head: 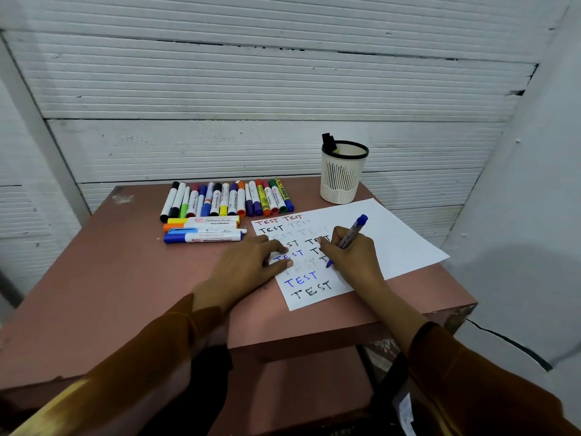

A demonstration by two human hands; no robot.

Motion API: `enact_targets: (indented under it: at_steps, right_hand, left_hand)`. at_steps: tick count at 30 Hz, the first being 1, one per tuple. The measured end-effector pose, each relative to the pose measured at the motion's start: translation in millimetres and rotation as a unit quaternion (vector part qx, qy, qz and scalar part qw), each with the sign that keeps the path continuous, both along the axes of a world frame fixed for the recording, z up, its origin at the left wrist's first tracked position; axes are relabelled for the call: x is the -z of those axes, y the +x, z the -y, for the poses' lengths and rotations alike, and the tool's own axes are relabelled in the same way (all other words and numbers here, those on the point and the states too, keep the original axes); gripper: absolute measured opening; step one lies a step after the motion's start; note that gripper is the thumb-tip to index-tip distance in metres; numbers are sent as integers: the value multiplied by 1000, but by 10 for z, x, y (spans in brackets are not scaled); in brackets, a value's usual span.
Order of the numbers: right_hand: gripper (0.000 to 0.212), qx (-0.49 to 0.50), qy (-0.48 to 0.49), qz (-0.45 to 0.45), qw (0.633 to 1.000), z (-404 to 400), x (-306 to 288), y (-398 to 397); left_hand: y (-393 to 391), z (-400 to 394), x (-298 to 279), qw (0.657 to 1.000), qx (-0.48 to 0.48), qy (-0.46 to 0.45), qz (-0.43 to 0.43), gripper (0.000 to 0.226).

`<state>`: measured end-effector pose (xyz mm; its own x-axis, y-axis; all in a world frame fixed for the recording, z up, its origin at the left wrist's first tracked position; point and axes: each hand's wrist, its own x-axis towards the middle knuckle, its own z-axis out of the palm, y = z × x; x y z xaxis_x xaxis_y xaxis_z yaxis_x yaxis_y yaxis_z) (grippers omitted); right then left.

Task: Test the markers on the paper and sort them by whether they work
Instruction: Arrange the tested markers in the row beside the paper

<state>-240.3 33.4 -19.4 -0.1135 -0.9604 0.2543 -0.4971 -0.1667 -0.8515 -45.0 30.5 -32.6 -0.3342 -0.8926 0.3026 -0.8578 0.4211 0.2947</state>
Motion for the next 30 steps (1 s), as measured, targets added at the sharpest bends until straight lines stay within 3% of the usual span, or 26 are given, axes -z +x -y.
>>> enact_targets:
  at_steps: [5,8,14,16,18,20,27,30]
  right_hand:
    - [47,39,-17,31,999,44,18,-46]
    - [40,26,-3,142,990,50,-36,-81]
    - [27,-52,31,436,898,99,-204,-84]
    - [13,-106,45,497,860,108,-246,-9]
    - [14,-138,59,510,847,118,-240,101]
    - [19,-144,75,488,857,122,-215,224]
    - [4,-76,96,472,873,157,-79,372]
    - [7,-56,84,451,887,176,-65,385]
  left_hand:
    - [-13,-48,-10,999,-4,-34,-43,36]
    - [-2,-84,-8,992,-25,-72,-103,30]
    - [13,-69,-7,985,-3,-47,-168,51]
    - [32,-42,-19,975,-26,-51,-215,40]
    - [57,-10,-23,969,-55,-42,-238,28]
    - [78,-13,-36,964,-62,-22,-259,27]
    - [93,-64,-69,942,-63,31,-329,35]
    - [88,-52,-74,931,-63,46,-356,25]
